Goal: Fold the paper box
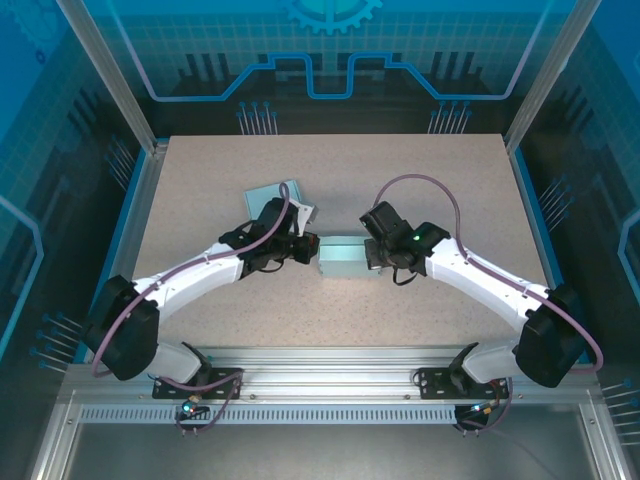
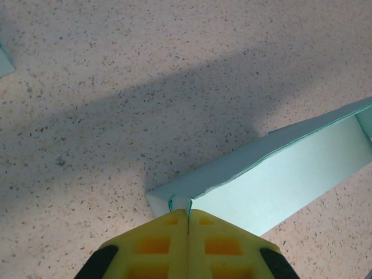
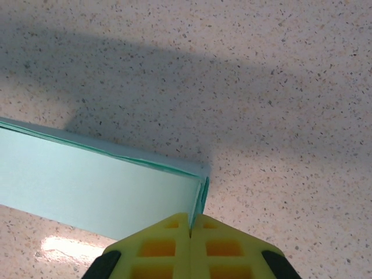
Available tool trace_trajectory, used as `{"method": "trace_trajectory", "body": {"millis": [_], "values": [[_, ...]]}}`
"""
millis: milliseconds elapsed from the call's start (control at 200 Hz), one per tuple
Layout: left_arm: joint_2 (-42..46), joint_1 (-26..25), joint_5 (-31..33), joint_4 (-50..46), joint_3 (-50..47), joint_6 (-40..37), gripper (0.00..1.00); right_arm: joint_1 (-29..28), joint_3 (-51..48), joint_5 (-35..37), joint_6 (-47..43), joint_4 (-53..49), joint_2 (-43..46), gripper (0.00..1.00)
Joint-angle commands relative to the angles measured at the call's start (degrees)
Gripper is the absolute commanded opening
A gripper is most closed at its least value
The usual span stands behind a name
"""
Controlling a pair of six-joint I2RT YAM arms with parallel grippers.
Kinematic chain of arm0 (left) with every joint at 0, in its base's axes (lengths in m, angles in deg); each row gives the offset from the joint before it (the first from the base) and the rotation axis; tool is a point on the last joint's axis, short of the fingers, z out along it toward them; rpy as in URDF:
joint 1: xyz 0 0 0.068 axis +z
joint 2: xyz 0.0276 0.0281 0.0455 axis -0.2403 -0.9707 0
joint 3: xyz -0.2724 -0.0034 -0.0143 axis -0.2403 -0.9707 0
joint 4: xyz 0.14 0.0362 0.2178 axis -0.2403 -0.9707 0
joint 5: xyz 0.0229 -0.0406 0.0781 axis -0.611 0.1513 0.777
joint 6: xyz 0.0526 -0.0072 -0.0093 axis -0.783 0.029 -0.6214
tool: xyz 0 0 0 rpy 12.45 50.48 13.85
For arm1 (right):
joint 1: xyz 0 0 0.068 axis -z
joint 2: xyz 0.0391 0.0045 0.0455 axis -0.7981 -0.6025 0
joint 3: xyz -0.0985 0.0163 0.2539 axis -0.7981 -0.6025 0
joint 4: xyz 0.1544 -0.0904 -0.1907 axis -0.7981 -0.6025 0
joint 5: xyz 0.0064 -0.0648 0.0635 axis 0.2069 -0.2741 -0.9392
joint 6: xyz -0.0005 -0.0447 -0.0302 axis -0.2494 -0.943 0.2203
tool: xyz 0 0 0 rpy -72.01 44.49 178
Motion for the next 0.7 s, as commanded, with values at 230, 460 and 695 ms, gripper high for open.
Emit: {"method": "trace_trajectory", "body": {"millis": [230,460,695], "values": [[0.10,-3.15,-2.08,8.76,-0.28,6.98,0.00,-0.99,-1.43,-4.17,2.13,7.33,0.78,0.00],[0.11,-3.11,-1.03,7.98,-0.10,7.10,0.00,-0.94,-3.34,-2.91,2.54,6.93,1.33,0.00],[-0.07,-3.27,-1.00,8.55,-1.19,8.95,0.00,-0.95,-4.37,-3.66,2.97,8.38,1.40,0.00]]}}
